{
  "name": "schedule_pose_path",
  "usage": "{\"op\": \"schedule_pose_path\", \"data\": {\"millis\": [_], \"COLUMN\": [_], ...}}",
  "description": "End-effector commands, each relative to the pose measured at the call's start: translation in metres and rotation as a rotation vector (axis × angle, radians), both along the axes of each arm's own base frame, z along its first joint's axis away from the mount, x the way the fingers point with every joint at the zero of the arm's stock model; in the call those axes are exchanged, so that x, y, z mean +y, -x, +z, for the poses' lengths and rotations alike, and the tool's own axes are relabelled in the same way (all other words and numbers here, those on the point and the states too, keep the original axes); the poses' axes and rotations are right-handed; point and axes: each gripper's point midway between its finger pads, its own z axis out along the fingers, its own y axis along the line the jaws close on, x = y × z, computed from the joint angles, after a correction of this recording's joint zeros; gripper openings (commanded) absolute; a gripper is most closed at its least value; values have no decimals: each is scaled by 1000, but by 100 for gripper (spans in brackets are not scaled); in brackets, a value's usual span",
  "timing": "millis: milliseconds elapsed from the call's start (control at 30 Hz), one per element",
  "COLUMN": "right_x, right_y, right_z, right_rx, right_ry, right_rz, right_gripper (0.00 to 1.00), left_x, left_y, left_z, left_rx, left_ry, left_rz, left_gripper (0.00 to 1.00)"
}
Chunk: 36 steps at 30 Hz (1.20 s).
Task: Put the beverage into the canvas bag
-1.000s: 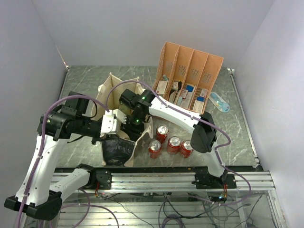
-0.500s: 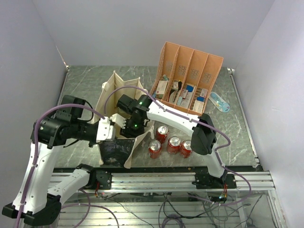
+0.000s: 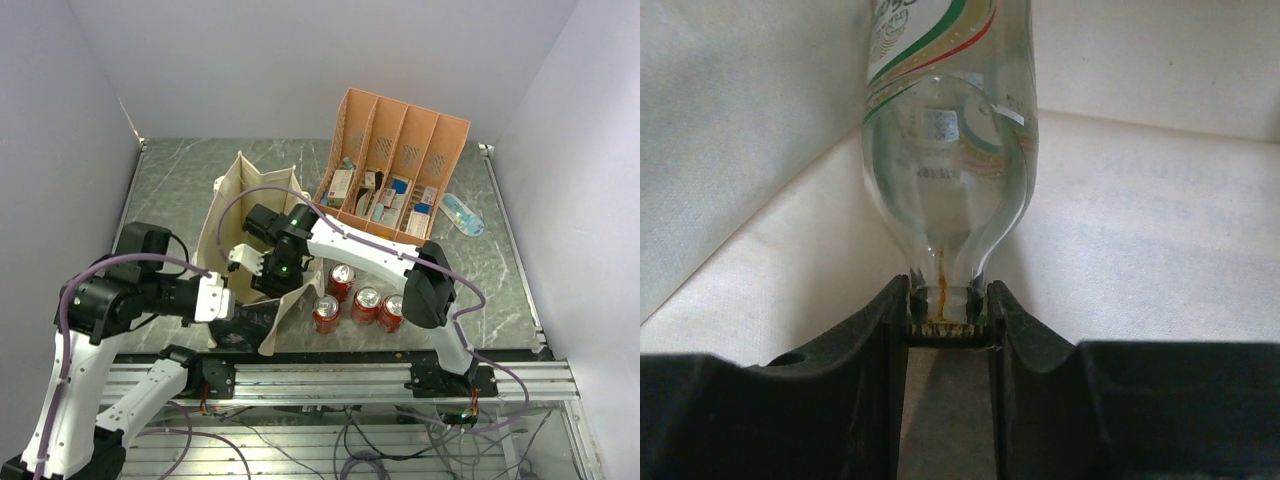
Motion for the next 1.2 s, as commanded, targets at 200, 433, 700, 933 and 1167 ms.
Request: {"op": "schedule_pose_path", "data": {"millis": [200, 433, 700, 933, 1167], "right_x": [26, 33, 32, 36, 38], "right_y": [20, 27, 39, 45, 47], "right_z": [27, 32, 36, 31, 29], "right_rx": [115, 129, 88, 69, 70], "right_ry": [-111, -135, -116, -112, -116], "right_rz": [72, 89, 112, 113, 117], "right_gripper": [0, 0, 0, 6, 24], "left_x": [0, 0, -1, 1, 5], "left_y": [11, 7, 0, -7, -14], "left_z": [-4, -2, 3, 15, 31], "left_rx": [-26, -28, -50, -86, -130], "left_ry": [36, 46, 58, 67, 74], "left_rz": [0, 39, 61, 98, 153], "left_gripper": [24, 33, 42, 73, 90]}}
